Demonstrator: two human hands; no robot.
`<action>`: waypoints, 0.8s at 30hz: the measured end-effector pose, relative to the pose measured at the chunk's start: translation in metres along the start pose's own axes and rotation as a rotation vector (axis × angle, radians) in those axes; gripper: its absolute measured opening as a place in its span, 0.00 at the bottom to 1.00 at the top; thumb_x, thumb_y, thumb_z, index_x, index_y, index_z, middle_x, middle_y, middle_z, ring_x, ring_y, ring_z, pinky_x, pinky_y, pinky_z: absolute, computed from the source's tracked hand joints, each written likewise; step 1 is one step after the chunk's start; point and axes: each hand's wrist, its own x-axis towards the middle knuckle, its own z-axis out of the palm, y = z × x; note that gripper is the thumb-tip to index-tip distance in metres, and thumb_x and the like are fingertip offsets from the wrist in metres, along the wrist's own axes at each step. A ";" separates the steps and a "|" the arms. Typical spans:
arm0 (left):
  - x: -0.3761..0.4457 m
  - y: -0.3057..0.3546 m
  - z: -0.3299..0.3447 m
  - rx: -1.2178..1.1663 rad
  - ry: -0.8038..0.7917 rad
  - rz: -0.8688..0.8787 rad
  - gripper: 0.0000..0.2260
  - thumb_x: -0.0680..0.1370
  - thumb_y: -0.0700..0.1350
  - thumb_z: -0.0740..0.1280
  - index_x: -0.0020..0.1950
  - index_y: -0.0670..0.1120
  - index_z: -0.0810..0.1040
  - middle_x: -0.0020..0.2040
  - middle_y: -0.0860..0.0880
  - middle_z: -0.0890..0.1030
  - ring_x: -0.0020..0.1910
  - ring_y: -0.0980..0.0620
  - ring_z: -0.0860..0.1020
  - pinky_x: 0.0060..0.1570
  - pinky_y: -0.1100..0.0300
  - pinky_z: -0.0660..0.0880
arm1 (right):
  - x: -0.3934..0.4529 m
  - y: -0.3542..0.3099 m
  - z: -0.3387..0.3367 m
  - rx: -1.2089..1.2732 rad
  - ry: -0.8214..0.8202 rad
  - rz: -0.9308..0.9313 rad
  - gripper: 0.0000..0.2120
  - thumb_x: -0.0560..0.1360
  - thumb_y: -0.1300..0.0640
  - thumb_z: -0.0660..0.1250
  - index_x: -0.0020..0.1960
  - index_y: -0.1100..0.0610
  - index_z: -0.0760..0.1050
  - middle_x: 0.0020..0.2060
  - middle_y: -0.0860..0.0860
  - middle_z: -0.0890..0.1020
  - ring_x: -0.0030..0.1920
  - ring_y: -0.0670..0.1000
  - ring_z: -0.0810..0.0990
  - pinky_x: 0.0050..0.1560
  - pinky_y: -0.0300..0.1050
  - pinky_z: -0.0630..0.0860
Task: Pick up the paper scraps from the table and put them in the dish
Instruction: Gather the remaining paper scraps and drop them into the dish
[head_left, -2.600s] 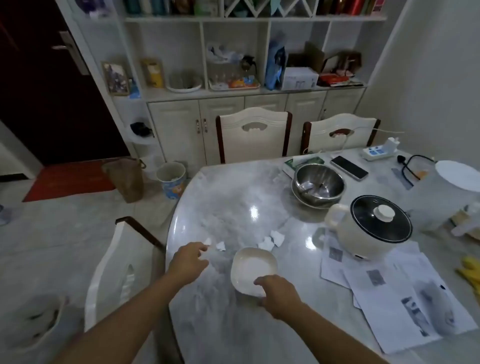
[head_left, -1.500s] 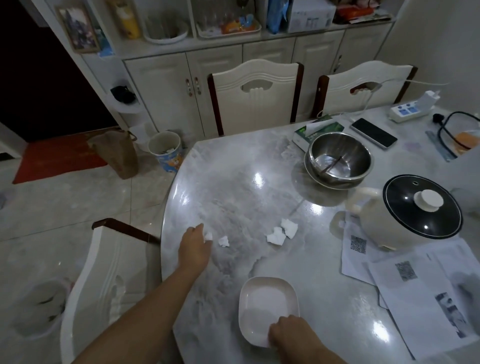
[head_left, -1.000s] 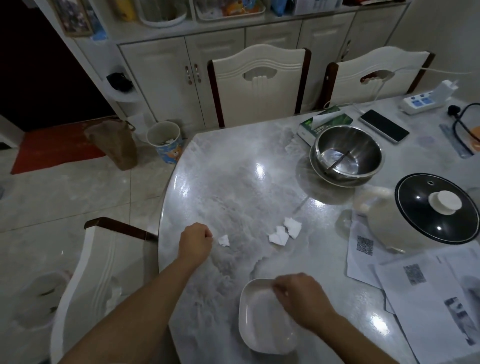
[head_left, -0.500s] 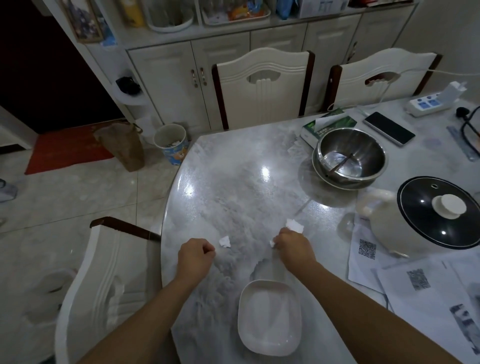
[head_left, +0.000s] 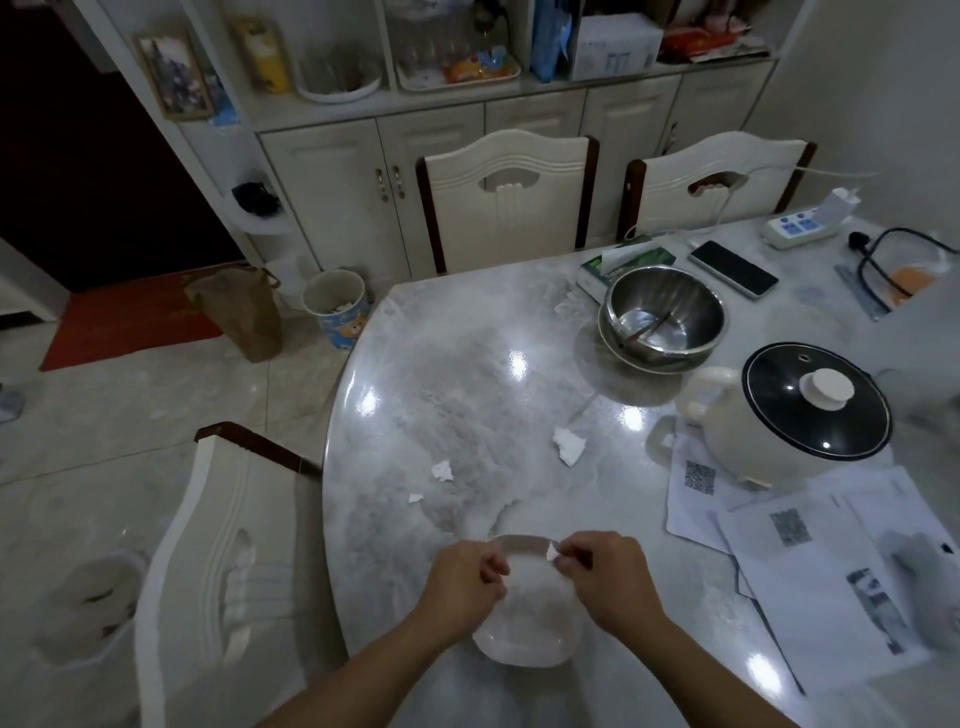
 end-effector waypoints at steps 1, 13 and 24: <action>-0.001 -0.002 0.002 0.018 0.014 -0.003 0.10 0.68 0.34 0.71 0.46 0.45 0.84 0.42 0.46 0.85 0.38 0.54 0.82 0.45 0.61 0.80 | -0.009 0.000 0.003 -0.002 -0.009 -0.010 0.04 0.73 0.56 0.73 0.46 0.52 0.85 0.40 0.47 0.87 0.38 0.43 0.82 0.46 0.39 0.79; 0.026 -0.015 -0.067 0.008 0.386 -0.060 0.10 0.72 0.36 0.65 0.49 0.44 0.83 0.43 0.43 0.85 0.41 0.47 0.83 0.50 0.55 0.80 | -0.035 0.003 0.016 0.005 -0.032 0.001 0.15 0.72 0.48 0.71 0.58 0.46 0.80 0.49 0.42 0.85 0.37 0.39 0.81 0.48 0.37 0.76; 0.036 -0.068 -0.082 0.040 0.517 -0.248 0.13 0.73 0.39 0.68 0.57 0.40 0.80 0.51 0.39 0.83 0.51 0.40 0.80 0.54 0.52 0.75 | 0.044 0.006 -0.024 -0.084 0.077 0.008 0.12 0.75 0.56 0.69 0.58 0.49 0.80 0.51 0.47 0.86 0.43 0.48 0.84 0.50 0.47 0.80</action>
